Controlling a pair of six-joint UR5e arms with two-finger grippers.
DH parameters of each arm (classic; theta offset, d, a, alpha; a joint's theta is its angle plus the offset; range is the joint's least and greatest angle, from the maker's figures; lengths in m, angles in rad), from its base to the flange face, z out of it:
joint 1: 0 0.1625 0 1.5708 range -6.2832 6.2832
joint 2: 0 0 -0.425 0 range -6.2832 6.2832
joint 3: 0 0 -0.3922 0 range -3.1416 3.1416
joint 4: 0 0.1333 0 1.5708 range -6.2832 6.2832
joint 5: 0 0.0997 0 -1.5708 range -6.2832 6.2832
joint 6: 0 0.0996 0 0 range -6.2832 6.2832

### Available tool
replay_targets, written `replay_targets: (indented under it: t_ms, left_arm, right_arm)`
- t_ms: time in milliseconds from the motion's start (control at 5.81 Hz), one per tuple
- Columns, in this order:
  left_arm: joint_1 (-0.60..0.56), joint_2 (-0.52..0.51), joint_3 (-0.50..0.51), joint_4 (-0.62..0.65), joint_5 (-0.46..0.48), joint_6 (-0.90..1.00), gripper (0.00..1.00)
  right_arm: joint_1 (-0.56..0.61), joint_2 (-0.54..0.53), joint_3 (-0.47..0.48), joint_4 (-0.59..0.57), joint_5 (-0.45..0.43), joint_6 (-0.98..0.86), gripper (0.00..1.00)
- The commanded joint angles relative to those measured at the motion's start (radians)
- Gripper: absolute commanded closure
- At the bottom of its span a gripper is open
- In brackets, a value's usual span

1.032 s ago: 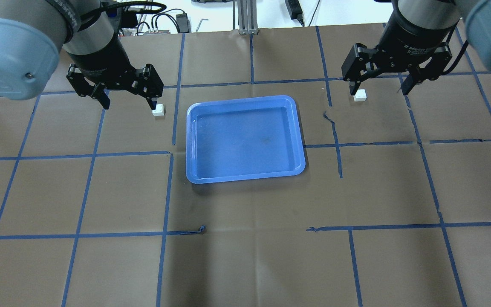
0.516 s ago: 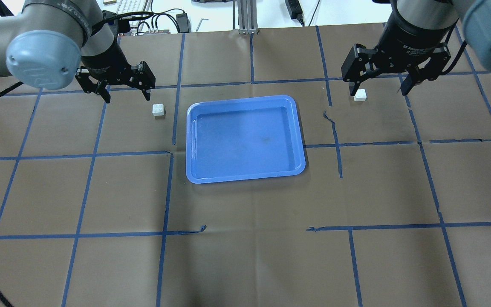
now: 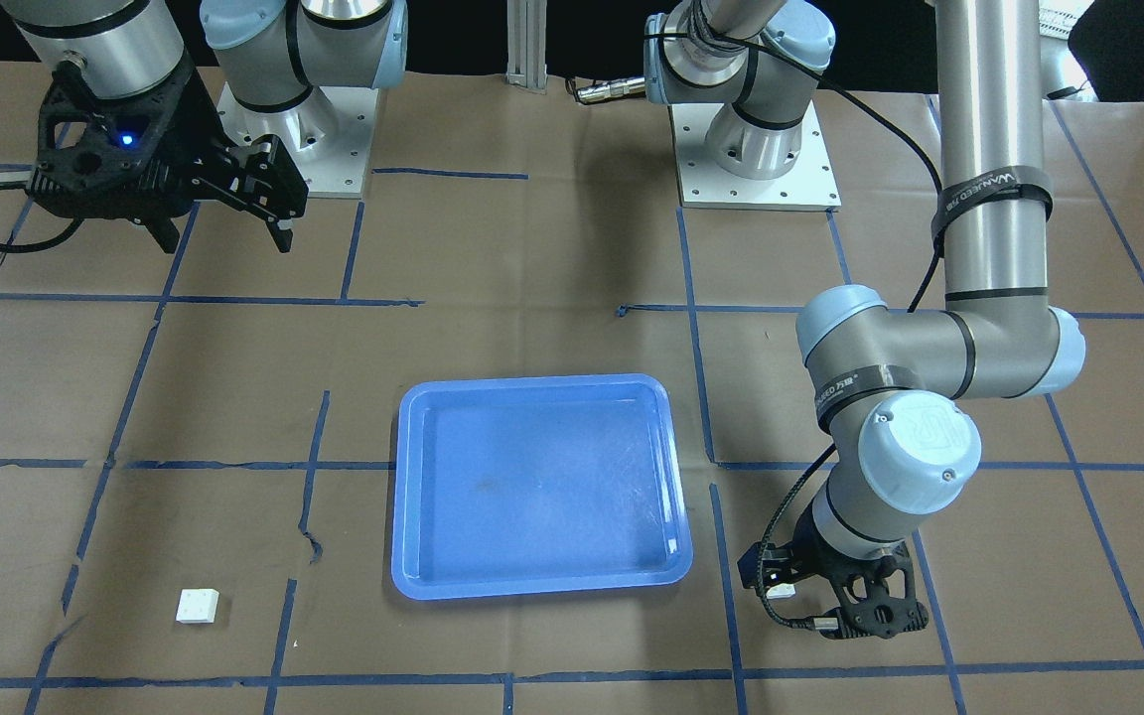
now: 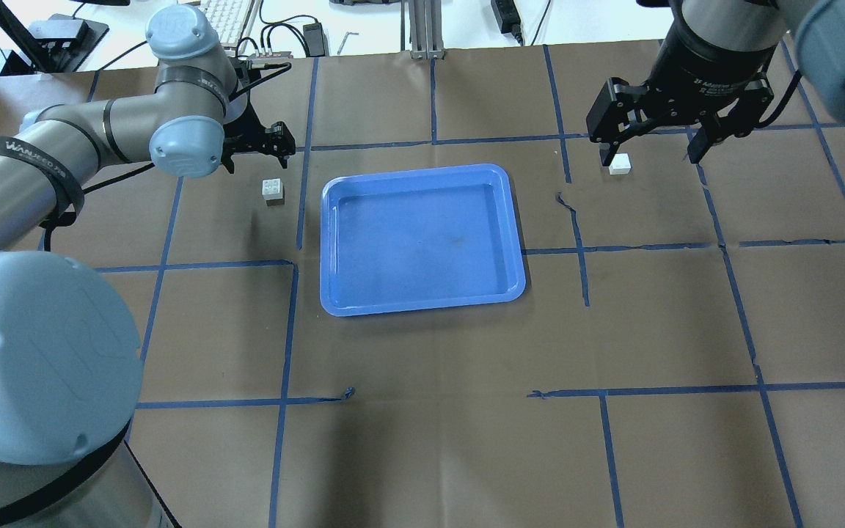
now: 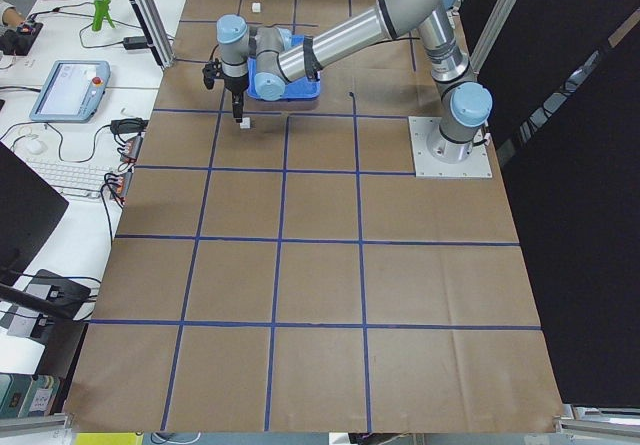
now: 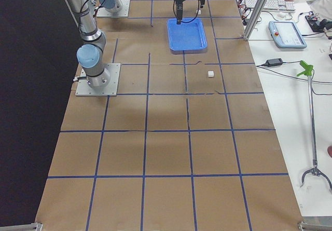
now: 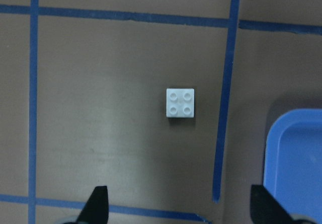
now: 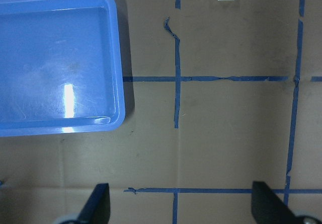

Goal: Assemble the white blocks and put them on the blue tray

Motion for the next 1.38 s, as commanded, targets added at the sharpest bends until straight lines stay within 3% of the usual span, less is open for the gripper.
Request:
replay_targets:
  t_ms: [0, 172, 344, 516, 688, 1032, 1204]
  left_arm:
    - [0.0, -0.042, -0.022, 0.017, -0.008, 0.004, 0.0]
    - [-0.001, -0.064, -0.022, 0.023, -0.008, 0.007, 0.02]
    - [-0.001, -0.062, -0.02, 0.016, -0.008, 0.018, 0.56]
    - [-0.001, -0.053, -0.017, 0.014, -0.008, 0.031, 0.8]
    - [-0.001, -0.038, -0.016, 0.011, -0.006, 0.033, 0.92]
    - [-0.011, 0.023, -0.016, 0.007, -0.006, 0.158, 0.96]
    - [-0.049, 0.07, -0.02, -0.016, -0.008, 0.327, 0.96]
  right_arm:
    - [-0.011, 0.002, 0.0, -0.012, 0.001, -0.3, 0.0]
    - [-0.014, 0.008, 0.0, -0.019, -0.011, -0.49, 0.0]
    - [-0.049, 0.04, -0.01, -0.019, -0.011, -0.696, 0.0]
    - [-0.107, 0.062, -0.026, -0.019, -0.003, -0.92, 0.0]
    - [-0.139, 0.115, -0.061, -0.025, 0.001, -1.209, 0.0]
    - [-0.159, 0.278, -0.226, -0.036, 0.006, -1.761, 0.01]
    - [-0.217, 0.348, -0.278, -0.036, 0.023, -1.928, 0.01]
